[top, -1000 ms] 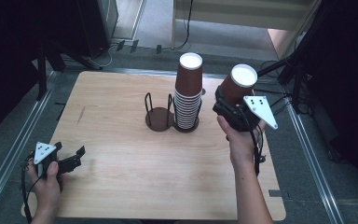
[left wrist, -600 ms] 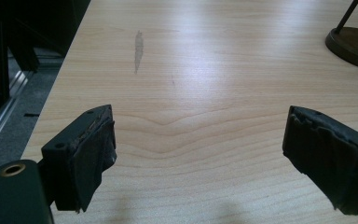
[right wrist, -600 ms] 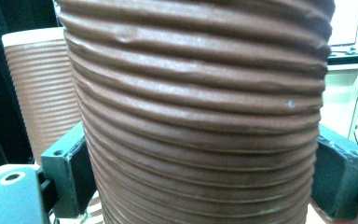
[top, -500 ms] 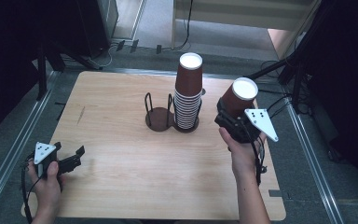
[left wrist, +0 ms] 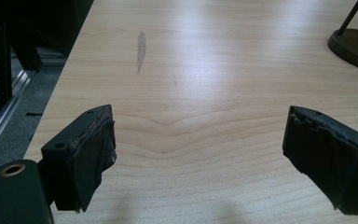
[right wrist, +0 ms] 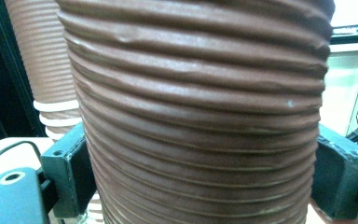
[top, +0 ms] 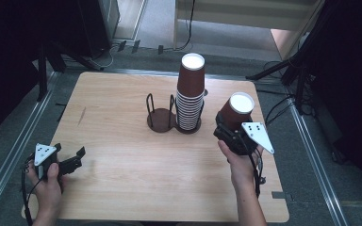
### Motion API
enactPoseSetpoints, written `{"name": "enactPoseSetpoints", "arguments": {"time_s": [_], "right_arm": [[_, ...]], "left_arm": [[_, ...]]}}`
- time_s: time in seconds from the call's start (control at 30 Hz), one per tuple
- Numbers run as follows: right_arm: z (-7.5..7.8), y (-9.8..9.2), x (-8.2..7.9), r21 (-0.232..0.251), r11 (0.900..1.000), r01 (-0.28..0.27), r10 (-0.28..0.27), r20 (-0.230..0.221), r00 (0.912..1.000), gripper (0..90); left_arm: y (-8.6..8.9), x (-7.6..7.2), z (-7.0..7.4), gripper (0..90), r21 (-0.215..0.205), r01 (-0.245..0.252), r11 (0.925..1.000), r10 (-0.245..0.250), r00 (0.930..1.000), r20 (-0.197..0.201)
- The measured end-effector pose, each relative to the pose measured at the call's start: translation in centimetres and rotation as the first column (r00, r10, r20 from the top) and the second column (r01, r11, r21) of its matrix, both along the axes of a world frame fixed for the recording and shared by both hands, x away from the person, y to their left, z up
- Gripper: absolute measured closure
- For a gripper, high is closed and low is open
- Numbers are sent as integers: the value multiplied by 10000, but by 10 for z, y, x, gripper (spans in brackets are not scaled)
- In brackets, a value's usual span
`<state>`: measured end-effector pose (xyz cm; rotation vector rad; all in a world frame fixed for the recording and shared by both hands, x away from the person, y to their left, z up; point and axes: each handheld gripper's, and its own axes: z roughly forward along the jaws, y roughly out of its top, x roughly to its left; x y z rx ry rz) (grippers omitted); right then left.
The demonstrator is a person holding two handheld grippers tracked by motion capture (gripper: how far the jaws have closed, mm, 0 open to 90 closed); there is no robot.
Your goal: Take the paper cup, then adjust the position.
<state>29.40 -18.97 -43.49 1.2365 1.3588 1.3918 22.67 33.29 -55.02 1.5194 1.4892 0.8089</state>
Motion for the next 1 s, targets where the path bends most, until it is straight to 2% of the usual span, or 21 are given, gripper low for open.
{"name": "enactPoseSetpoints", "arguments": {"time_s": [0.17,0.2,0.23,0.27,0.37,0.53,0.63,0.67,0.73,0.77,0.8,0.87,0.93,0.97,1.0], "right_arm": [[-13,3,-4,-190,9998,-107,104,-176,9998,112],[-15,3,-5,-234,9997,-115,111,-195,9997,112],[-17,4,-6,-220,9996,-159,154,-253,9996,112],[-21,5,-8,-236,9995,-206,200,-274,9994,112],[-29,8,-11,-314,9990,-306,294,-369,9989,112],[-40,15,-15,-340,9979,-545,526,-553,9971,112],[-45,19,-17,-489,9965,-682,652,-588,9961,113],[-46,21,-18,-581,9956,-733,697,-609,9957,113],[-48,24,-19,-713,9937,-869,827,-595,9948,113],[-48,25,-20,-774,9928,-918,877,-557,9946,114],[-49,26,-21,-806,9920,-972,932,-521,9943,114],[-51,29,-22,-877,9902,-1082,1039,-520,9932,116],[-52,31,-23,-985,9885,-1144,1105,-446,9929,116],[-54,34,-23,-1245,9855,-1156,1119,-364,9931,117],[-55,35,-23,-1263,9849,-1180,1144,-355,9928,118]], "left_arm": [[-1,0,0,99,28,19,10000,-19,9999,-125],[-2,0,0,99,147,-93,9998,97,9995,-303],[-2,0,0,99,147,-93,9998,97,9995,-303],[-4,2,0,99,344,-293,9990,312,9979,-563],[-4,1,0,99,471,-334,9983,363,9975,-606],[-7,0,7,52,179,-154,9997,162,9987,-475],[-19,0,18,35,-69,424,9991,-425,9989,-174],[-19,0,18,30,-69,424,9991,-425,9989,-174],[-33,1,26,11,-235,1048,9942,-1050,9944,-104],[-33,1,26,10,-235,1048,9942,-1050,9944,-104],[-44,3,31,11,-173,1455,9892,-1457,9893,-117],[-47,4,32,9,-202,1586,9871,-1588,9872,-116],[-56,5,36,0,-259,1967,9801,-1971,9803,-123],[-66,7,42,0,-246,2318,9725,-2320,9727,-68],[-69,7,43,0,-283,2424,9698,-2426,9701,-33]]}}
